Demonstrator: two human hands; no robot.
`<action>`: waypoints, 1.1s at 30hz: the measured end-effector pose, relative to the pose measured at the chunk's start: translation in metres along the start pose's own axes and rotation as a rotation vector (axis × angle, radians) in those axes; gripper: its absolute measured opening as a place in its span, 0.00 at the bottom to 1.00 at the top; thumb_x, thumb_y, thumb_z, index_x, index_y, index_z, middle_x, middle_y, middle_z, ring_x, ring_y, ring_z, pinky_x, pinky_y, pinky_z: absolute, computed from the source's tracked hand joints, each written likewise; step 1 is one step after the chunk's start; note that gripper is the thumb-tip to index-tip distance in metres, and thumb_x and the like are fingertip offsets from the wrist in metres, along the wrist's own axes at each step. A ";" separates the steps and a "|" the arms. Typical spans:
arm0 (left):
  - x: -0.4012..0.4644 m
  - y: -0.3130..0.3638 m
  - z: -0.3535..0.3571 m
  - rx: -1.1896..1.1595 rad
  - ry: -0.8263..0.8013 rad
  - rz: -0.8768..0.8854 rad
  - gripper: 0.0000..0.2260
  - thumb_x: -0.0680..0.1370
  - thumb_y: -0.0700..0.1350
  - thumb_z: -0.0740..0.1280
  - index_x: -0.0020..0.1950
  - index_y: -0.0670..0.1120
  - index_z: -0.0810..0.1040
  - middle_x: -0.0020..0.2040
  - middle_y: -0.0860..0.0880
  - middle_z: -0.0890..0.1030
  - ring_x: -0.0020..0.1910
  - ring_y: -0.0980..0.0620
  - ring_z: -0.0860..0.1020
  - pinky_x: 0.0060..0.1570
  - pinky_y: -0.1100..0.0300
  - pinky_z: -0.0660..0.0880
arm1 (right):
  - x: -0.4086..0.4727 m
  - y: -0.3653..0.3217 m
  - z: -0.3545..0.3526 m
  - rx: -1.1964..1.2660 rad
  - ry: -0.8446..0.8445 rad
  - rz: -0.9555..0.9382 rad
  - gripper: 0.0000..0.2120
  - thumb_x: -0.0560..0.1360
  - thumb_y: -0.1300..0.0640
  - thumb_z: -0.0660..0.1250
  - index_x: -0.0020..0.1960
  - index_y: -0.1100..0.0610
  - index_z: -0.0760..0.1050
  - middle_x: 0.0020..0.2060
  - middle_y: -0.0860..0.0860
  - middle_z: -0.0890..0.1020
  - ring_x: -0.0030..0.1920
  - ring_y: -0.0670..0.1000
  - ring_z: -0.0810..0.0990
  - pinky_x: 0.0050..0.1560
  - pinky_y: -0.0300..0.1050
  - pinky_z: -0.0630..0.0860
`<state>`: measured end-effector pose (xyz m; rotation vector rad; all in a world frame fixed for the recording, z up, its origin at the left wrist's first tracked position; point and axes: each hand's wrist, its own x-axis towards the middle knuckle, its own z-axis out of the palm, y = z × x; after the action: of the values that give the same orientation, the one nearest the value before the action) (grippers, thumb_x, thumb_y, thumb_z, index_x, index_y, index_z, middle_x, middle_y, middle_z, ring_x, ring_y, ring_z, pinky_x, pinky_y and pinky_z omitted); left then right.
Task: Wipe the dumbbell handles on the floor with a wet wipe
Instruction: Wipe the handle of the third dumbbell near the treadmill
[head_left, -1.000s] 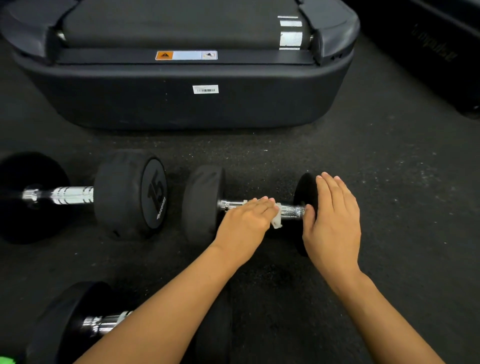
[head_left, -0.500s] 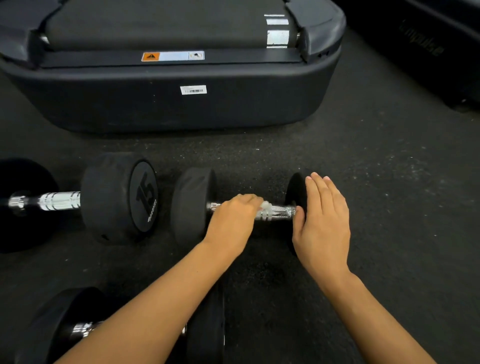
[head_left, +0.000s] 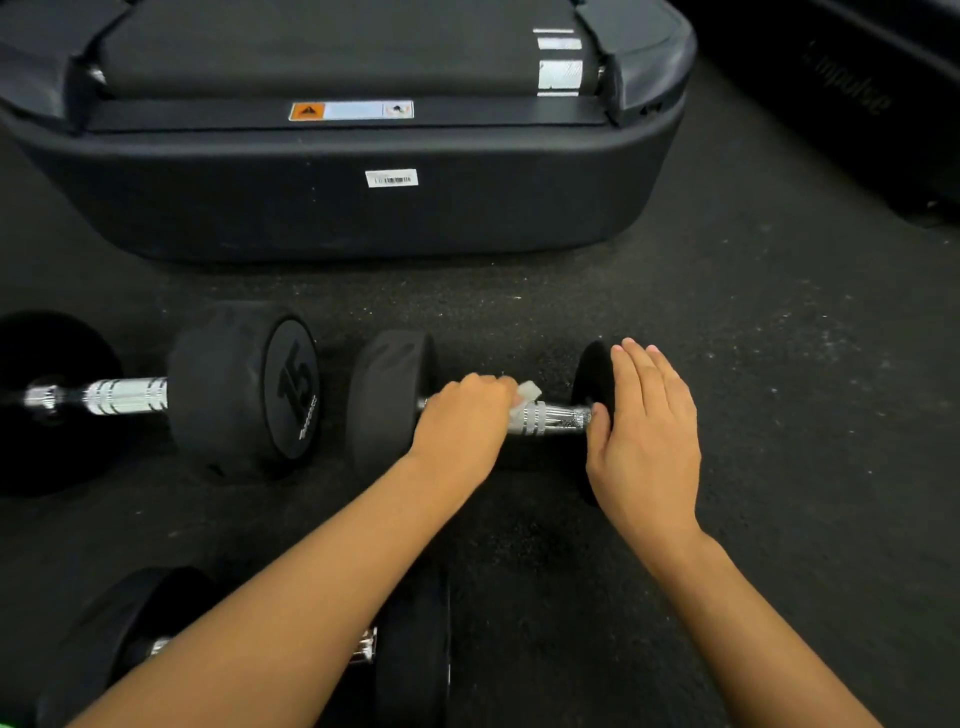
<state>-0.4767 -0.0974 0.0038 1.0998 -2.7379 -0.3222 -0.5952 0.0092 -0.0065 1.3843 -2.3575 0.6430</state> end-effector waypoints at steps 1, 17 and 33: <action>-0.003 0.000 0.000 0.010 0.016 0.014 0.11 0.77 0.39 0.61 0.58 0.47 0.75 0.55 0.47 0.79 0.53 0.45 0.77 0.50 0.53 0.73 | 0.001 0.000 0.000 0.003 0.000 0.007 0.23 0.73 0.59 0.58 0.67 0.66 0.67 0.66 0.59 0.72 0.68 0.59 0.66 0.69 0.52 0.59; -0.004 0.006 0.010 -0.208 0.012 0.172 0.15 0.75 0.36 0.64 0.61 0.45 0.78 0.56 0.45 0.80 0.54 0.44 0.78 0.54 0.49 0.74 | -0.005 0.000 -0.001 -0.010 0.000 -0.003 0.24 0.74 0.58 0.57 0.68 0.65 0.66 0.66 0.59 0.71 0.69 0.59 0.66 0.70 0.51 0.58; 0.052 0.022 0.007 -0.461 -0.335 0.037 0.06 0.77 0.45 0.66 0.47 0.46 0.82 0.43 0.50 0.80 0.46 0.52 0.77 0.50 0.56 0.73 | 0.000 0.001 0.001 -0.011 0.010 -0.011 0.24 0.75 0.57 0.53 0.68 0.65 0.67 0.66 0.59 0.71 0.69 0.59 0.66 0.70 0.49 0.57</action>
<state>-0.5295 -0.1170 0.0071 0.9323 -2.7287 -1.1564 -0.5960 0.0093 -0.0075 1.3845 -2.3405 0.6320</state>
